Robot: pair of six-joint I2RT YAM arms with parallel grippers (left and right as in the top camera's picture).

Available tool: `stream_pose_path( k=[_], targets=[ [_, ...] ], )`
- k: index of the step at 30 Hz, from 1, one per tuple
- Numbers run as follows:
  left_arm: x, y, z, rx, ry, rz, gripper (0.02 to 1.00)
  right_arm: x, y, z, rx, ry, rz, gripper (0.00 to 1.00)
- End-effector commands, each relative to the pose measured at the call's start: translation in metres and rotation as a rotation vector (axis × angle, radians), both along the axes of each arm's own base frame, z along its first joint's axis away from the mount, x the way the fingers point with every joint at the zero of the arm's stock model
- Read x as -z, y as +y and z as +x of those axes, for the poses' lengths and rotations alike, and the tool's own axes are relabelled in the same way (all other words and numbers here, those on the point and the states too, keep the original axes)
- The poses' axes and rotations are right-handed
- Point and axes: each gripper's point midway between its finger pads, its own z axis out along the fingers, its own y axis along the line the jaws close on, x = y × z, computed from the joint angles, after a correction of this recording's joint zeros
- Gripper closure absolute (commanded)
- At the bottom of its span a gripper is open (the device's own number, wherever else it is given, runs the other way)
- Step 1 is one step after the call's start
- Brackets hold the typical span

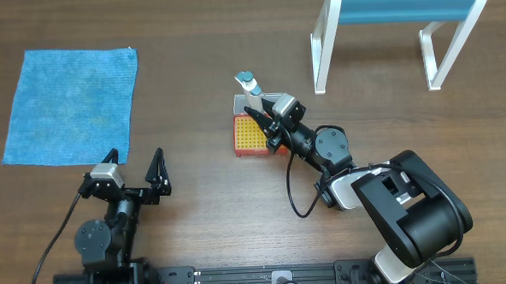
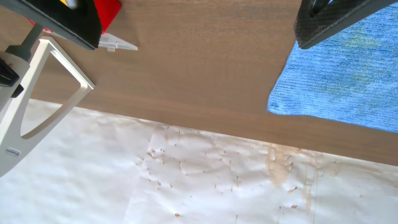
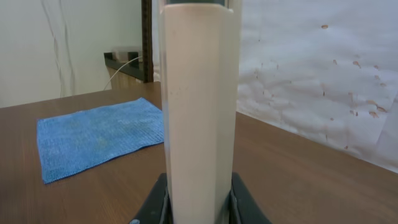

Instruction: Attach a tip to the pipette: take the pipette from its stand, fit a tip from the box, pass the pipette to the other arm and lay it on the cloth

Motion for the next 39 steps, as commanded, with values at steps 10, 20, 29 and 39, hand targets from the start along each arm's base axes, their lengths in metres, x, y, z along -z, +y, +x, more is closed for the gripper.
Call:
stream_pose_path(
  k=[10,20,29,39],
  targets=[
    [0.001,0.003,0.0,-0.017,-0.002,0.014,0.023,0.001,-0.002,-0.007,-0.02,0.012,0.008,0.917],
    [0.001,0.003,0.0,-0.017,-0.002,0.014,0.02,0.005,-0.005,-0.007,-0.013,0.021,0.003,0.921],
    [0.001,0.003,0.0,-0.017,-0.002,0.014,0.023,0.04,-0.005,-0.007,-0.012,0.157,-0.066,0.921],
    [0.001,0.003,0.0,-0.017,-0.002,0.014,0.02,0.075,-0.009,-0.014,-0.011,0.258,-0.117,0.921]
  ],
)
